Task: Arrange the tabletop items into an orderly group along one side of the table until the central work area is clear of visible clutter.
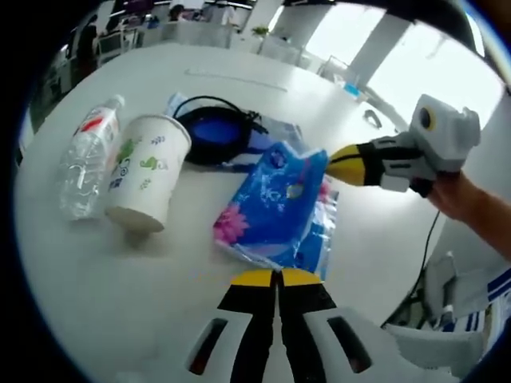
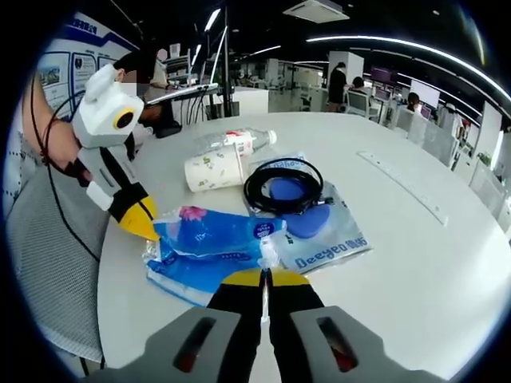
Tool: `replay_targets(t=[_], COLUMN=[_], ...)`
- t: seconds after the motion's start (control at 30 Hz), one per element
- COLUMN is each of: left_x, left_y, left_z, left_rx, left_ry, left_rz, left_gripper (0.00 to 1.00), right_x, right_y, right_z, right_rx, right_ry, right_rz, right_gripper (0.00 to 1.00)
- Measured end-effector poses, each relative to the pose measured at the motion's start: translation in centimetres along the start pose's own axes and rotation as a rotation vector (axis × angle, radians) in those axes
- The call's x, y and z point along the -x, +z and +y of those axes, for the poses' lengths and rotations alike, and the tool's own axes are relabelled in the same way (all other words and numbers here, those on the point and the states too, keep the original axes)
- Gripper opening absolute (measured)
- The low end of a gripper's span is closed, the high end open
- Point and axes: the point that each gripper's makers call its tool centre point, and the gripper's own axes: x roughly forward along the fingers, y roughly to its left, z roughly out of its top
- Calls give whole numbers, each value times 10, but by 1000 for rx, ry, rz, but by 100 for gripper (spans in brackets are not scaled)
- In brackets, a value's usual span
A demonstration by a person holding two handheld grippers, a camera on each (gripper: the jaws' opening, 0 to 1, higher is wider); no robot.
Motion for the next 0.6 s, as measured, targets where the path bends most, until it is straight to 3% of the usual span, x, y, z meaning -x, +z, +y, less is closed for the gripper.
replay_targets(t=[0.6], left_x=[12], left_y=[18], left_z=[-7], left_rx=[-24], left_ry=[-40], left_rz=[-28], left_gripper=[0], right_x=[28], right_y=[14], right_z=[-1], right_rx=[-48], right_ry=[-57], right_rz=[-67], right_gripper=[0])
